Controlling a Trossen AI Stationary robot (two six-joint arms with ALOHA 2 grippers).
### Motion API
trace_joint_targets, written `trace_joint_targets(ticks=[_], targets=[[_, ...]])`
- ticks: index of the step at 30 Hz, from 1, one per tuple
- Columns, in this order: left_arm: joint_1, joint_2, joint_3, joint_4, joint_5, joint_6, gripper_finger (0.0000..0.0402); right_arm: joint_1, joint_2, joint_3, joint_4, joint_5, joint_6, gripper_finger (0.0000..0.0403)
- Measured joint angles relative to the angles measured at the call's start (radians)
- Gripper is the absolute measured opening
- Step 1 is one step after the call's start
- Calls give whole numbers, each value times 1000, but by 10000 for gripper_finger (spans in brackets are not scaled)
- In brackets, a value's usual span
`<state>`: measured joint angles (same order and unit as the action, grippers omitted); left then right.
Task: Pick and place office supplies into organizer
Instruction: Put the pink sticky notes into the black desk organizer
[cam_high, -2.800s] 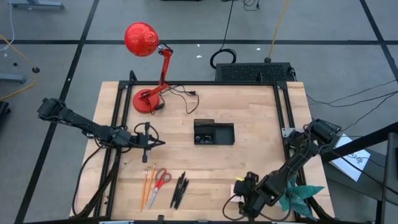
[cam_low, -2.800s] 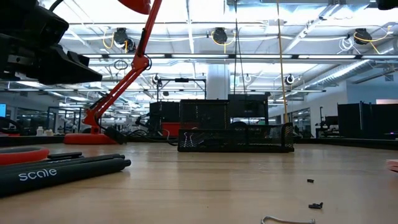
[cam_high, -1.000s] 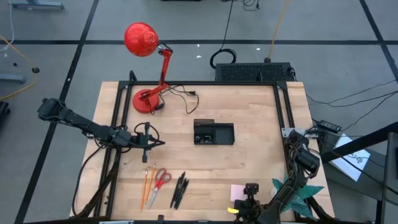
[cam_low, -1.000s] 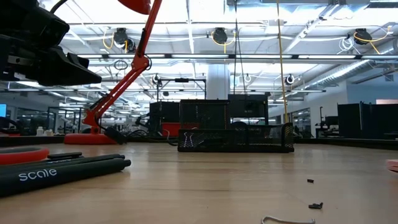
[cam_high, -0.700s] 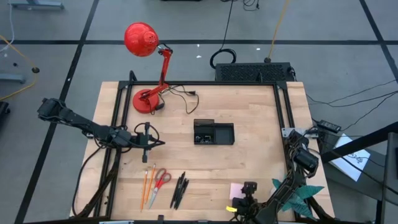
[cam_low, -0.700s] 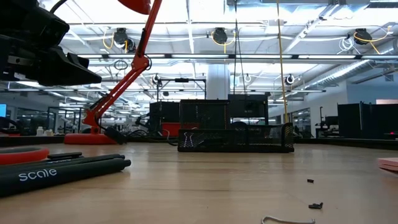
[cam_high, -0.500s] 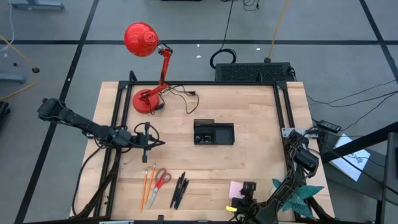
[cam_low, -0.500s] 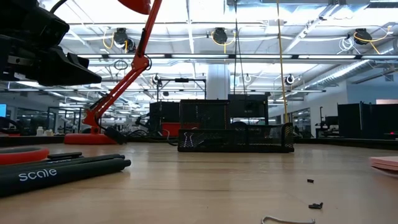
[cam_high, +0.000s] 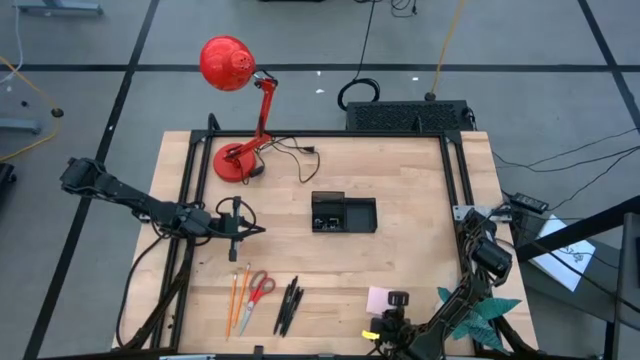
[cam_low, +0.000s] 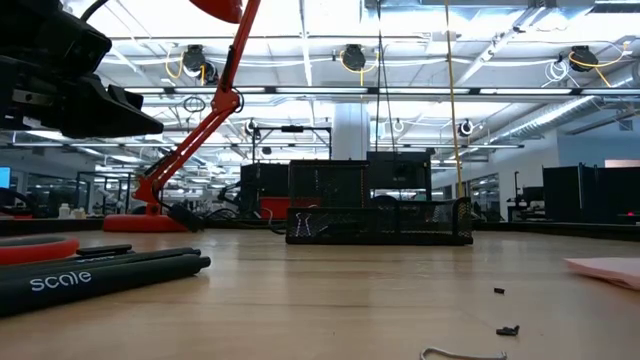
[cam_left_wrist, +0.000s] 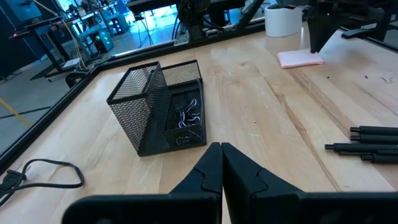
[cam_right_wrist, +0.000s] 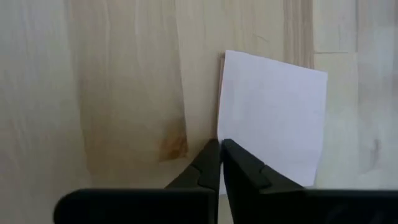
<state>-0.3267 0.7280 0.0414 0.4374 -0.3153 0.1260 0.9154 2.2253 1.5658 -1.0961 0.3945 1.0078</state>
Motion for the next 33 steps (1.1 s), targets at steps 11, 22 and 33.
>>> trace_joint_targets(ticks=[11,22,33], targets=[[0,0,0,0,0,4,5,-14,10,100,-174,26,-11,1],[0,0,0,0,0,5,5,-23,3,216,-251,148,-55,0],[0,0,0,0,0,7,5,-44,3,252,-382,238,-52,0]])
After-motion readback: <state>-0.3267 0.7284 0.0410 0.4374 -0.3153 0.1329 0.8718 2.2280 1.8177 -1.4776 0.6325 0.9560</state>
